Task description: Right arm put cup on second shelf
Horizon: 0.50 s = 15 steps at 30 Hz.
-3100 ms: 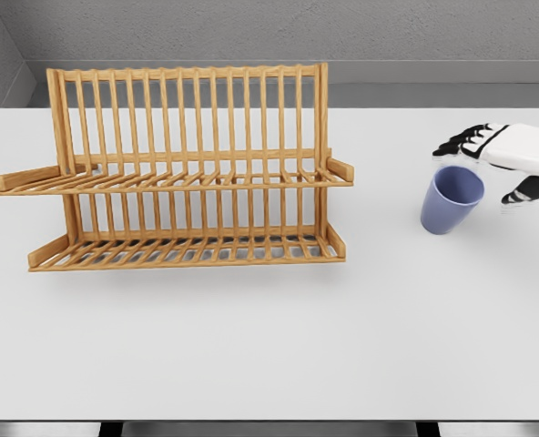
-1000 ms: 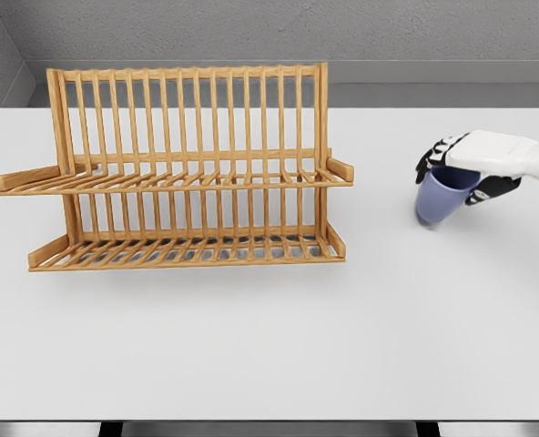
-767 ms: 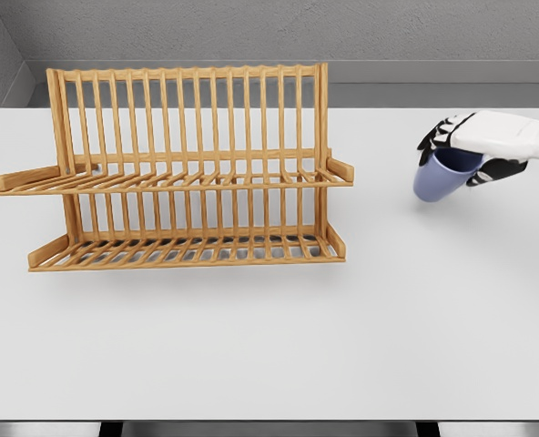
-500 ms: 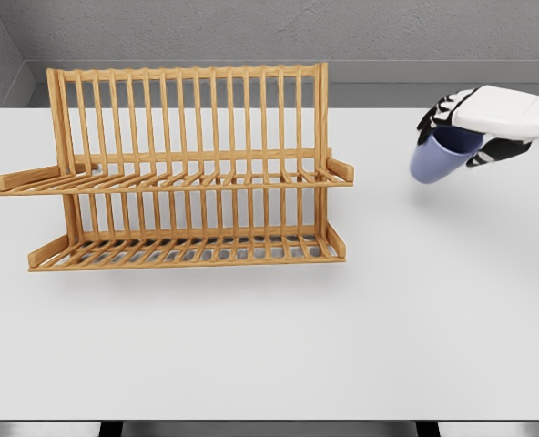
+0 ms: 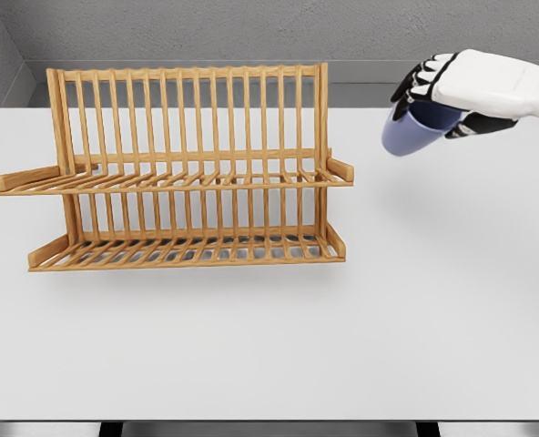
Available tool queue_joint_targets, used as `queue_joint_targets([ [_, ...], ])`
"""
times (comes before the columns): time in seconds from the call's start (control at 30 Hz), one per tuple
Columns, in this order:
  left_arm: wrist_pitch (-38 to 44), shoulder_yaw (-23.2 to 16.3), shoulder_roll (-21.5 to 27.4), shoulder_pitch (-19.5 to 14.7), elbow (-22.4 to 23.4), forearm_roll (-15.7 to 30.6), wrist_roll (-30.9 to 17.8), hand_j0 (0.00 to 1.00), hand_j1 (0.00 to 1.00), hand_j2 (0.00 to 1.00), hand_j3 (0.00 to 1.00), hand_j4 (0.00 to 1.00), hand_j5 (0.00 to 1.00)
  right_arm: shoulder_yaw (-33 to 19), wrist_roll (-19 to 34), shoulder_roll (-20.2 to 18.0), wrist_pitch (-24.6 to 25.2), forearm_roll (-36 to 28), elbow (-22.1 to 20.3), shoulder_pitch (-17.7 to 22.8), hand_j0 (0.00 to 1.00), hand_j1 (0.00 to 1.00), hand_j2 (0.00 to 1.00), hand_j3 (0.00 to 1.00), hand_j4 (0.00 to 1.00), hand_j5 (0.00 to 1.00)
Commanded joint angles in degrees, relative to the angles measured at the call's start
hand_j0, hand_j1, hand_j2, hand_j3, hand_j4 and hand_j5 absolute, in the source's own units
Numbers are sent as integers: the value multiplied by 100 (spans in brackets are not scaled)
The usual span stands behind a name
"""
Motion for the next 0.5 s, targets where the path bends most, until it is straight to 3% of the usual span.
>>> queue_joint_targets([
  [0.0,0,0,0,-9,-2,0,-1,100,100,100,100,100,100,-31,-5,66,19,-27,-154,-9,61,61,61,61,61,61],
  [0.17,0,0,0,-9,-2,0,-1,100,100,100,100,100,100,-31,-5,206,19,-27,-295,-62,61,61,61,61,61,61],
  [0.23,0,0,0,-9,7,0,-1,100,100,100,100,100,100,-22,-5,364,19,-9,-567,-70,61,61,61,61,61,61],
  [0.47,0,0,0,0,7,0,-1,100,100,100,100,100,100,-5,-5,523,19,-1,-936,-97,61,61,61,61,61,61],
])
